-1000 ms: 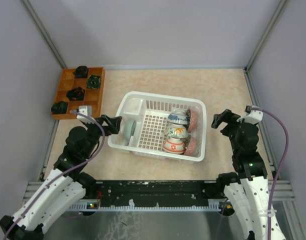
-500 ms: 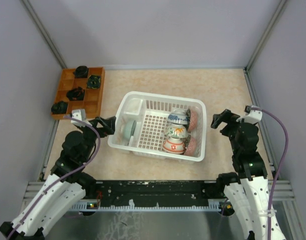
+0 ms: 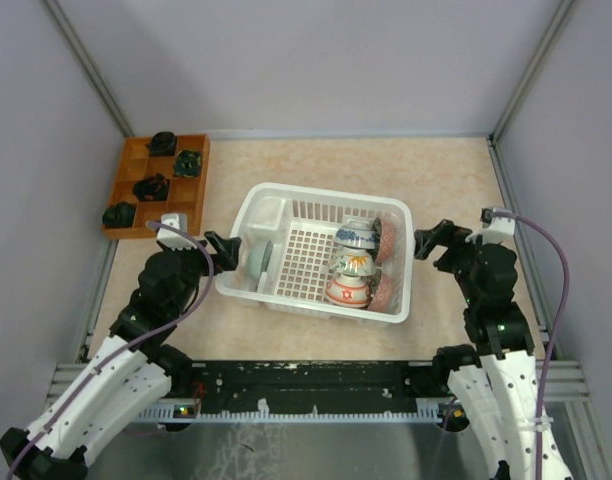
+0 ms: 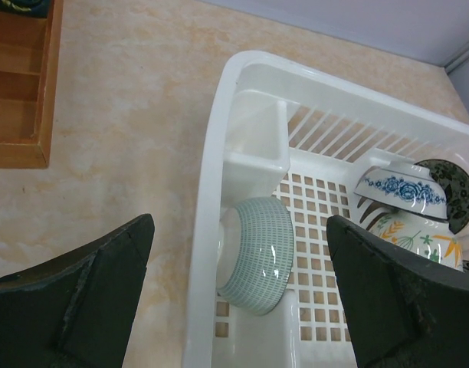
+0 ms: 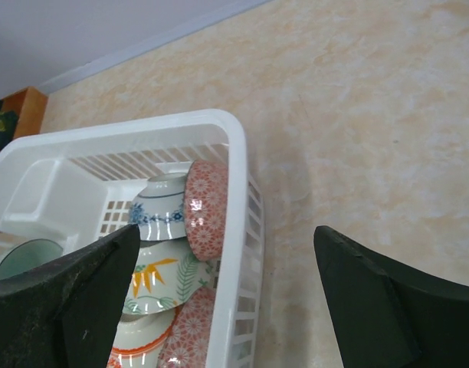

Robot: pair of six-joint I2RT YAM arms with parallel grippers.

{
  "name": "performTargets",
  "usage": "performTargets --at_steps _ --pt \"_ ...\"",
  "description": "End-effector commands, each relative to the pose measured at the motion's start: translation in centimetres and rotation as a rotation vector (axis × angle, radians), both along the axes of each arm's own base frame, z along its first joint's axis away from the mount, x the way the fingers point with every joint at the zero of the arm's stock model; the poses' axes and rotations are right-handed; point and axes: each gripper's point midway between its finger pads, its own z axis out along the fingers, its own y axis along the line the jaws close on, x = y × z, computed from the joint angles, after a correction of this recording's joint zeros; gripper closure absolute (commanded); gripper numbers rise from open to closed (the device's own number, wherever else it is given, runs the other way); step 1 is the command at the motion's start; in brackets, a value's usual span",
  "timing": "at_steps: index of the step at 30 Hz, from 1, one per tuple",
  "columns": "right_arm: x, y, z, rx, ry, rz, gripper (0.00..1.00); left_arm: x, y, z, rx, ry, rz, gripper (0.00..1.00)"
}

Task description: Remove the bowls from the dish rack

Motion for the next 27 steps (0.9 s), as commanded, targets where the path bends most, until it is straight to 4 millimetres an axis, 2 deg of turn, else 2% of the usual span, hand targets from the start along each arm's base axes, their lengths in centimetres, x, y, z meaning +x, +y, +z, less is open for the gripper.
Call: performTargets --at_steps 1,3,8,12,14,17,22,27 --pt "0.5 4.5 4.4 0.090 -0.116 0.233 0.06 -0.1 -0.6 1.1 -0.006 -0.009 -0.028 0.01" --pt "0.5 6.4 5.0 0.159 -0.124 0.327 0.10 -0.1 -0.4 1.1 -0.014 -0.009 -0.017 0.01" --pt "0.9 9.2 6.6 0.263 -0.163 0.447 0.14 -0.6 0.6 1.6 -0.034 -0.028 0.020 0.01" --pt "1.7 11.4 7.0 0.231 -0.144 0.498 0.13 -0.9 0.9 1.8 -0.040 -0.036 0.026 0.01" --pt "1.9 13.4 7.1 0.202 -0.121 0.535 0.13 -0.9 0.9 1.7 -0.038 -0.032 0.026 0.01" --pt "2.6 16.6 6.4 0.156 -0.064 0.571 0.12 -0.9 0.9 1.7 -0.036 -0.030 0.028 0.01" --pt "2.4 22.5 5.6 0.166 0.013 0.626 0.12 -0.9 1.4 1.6 -0.026 -0.020 0.049 0.01" --pt "3.0 26.3 3.4 0.278 0.125 0.643 0.17 -1.0 1.6 1.3 -0.013 -0.003 0.058 0.01"
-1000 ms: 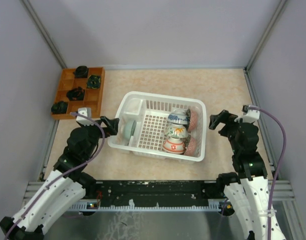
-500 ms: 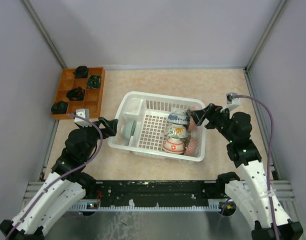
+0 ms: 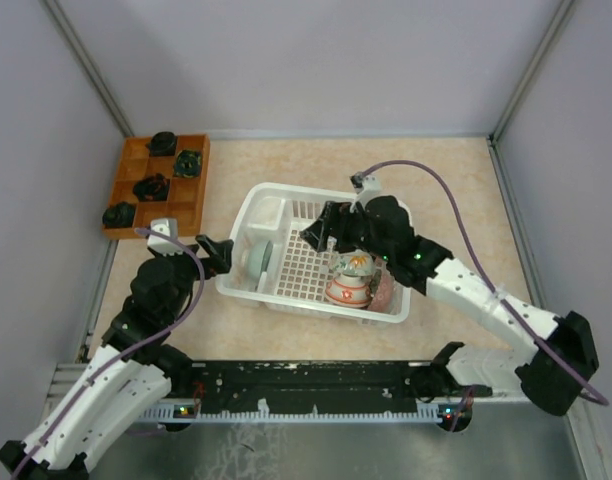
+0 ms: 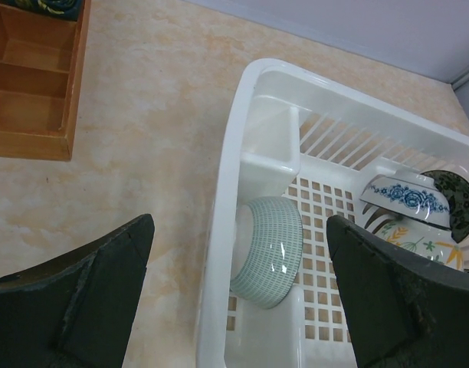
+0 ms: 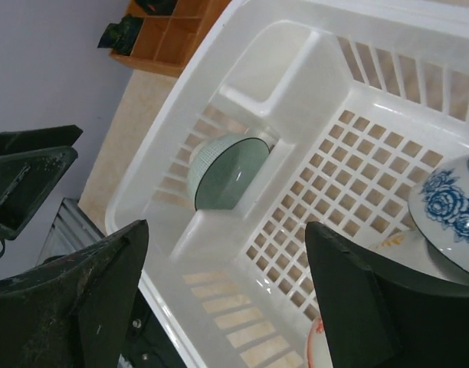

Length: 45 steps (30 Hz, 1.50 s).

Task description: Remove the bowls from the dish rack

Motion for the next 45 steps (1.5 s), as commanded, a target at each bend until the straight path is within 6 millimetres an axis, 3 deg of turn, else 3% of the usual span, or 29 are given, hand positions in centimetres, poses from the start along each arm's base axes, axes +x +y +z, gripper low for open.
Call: performTargets --at_steps 1,14,18,22,32,41,45 --pt "1.6 2.8 1.4 0.113 0.045 -0.031 0.18 -0.2 0.2 0.9 0.001 0.001 0.010 0.01" --pt "1.3 11.0 -3.2 0.085 0.186 0.105 0.27 0.3 -1.5 -2.0 -0.005 0.072 -0.046 0.01" --pt "1.0 12.8 -4.7 0.092 0.220 0.141 0.37 0.4 -1.5 -2.5 0.003 0.086 -0.046 0.01" --pt "1.0 13.8 -5.8 0.098 0.244 0.160 0.45 0.4 -1.0 -2.7 0.013 0.097 -0.021 0.01" --pt "0.7 16.2 -8.8 0.129 0.308 0.213 0.49 0.2 -0.2 -2.4 0.012 0.089 0.015 0.01" --pt "0.5 17.7 -8.8 0.219 0.309 0.247 0.54 0.2 -0.1 -2.7 0.017 0.095 0.020 0.01" --pt "0.5 17.9 -8.8 0.248 0.314 0.247 0.61 0.3 -0.1 -2.9 0.023 0.100 0.023 0.01"
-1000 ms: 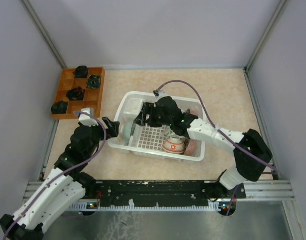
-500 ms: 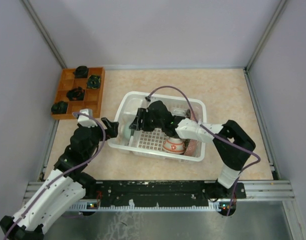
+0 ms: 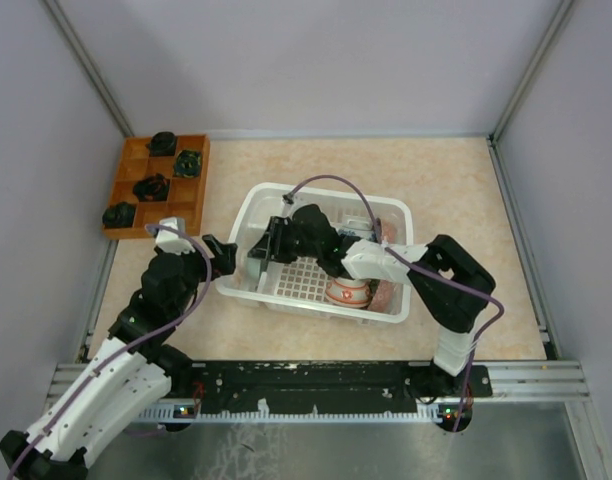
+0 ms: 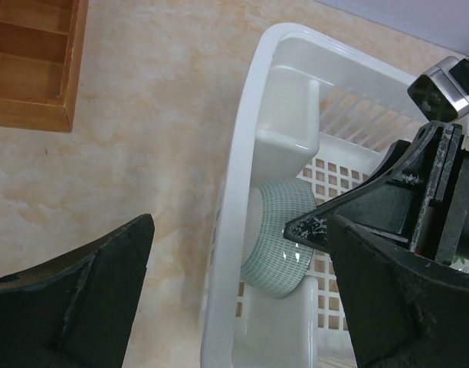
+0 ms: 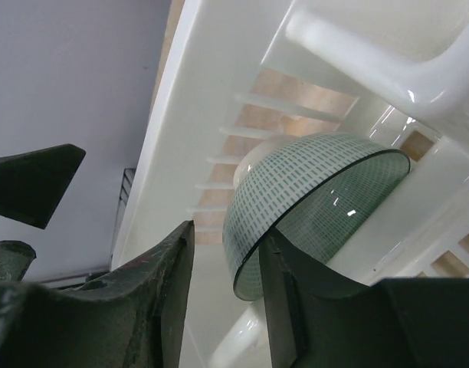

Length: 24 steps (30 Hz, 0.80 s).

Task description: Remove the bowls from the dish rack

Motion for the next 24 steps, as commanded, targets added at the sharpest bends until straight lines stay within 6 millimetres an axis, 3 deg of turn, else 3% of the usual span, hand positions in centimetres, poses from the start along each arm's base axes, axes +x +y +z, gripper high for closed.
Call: performTargets --at_steps 1,9,18,20,24 --pt "-0.1 1.7 2.5 0.114 -0.038 0.020 0.63 0.0 0.2 -0.3 0.003 0.007 0.012 0.01" --pt "-0.2 1.9 1.8 0.125 -0.017 0.019 0.68 0.0 0.2 -0.3 0.003 0.006 0.015 0.01" --pt "-0.2 1.8 1.5 0.139 -0.013 0.012 0.93 -0.1 0.3 -0.3 0.005 0.007 0.018 0.01" --pt "-0.2 1.7 2.0 0.147 -0.023 0.010 1.00 -0.1 0.4 -0.2 0.005 0.005 0.021 0.01" --pt "-0.1 1.1 4.2 0.164 -0.093 0.000 1.00 -0.1 0.6 -0.2 0.006 0.003 0.030 0.01"
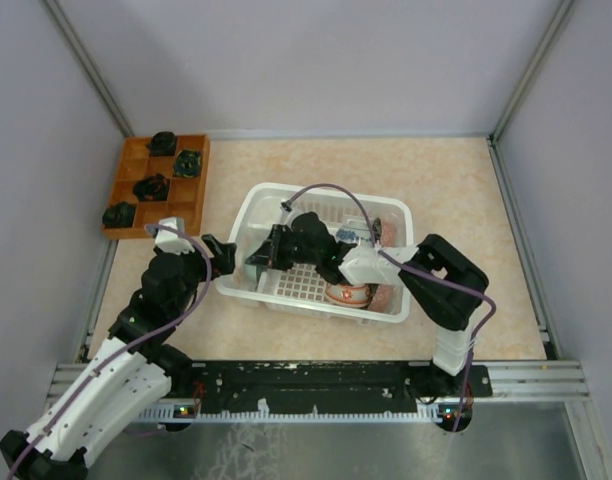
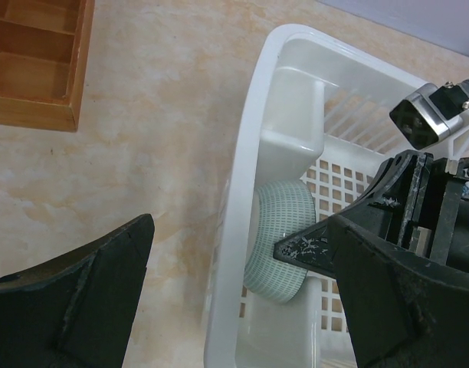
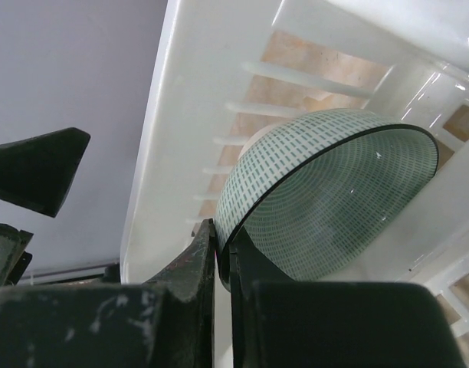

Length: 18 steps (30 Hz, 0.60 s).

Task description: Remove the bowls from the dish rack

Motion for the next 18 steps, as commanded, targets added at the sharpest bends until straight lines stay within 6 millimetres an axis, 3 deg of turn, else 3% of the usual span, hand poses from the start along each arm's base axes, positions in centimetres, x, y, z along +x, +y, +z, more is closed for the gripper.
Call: performTargets --at_steps 1,9,15,18 --pt "1.2 -0.2 5.9 0.087 -0.189 -0.027 1.00 -0.2 0.5 -0.1 0.002 0.002 0.021 0.01" --pt "1.6 -3.5 14.6 0.101 -0.443 -0.111 1.00 -0.6 1.0 0.7 -0.026 -0.028 0.042 0.01" --pt "1.1 -5.2 18.8 0.115 -0.550 -0.134 1.00 -0.6 1.0 0.8 -0.031 -0.028 0.041 0.01" --pt "1.4 -7.2 21.0 0.075 -0.616 -0.193 1.00 -0.6 0.9 0.9 -0.034 -0.030 0.036 0.01"
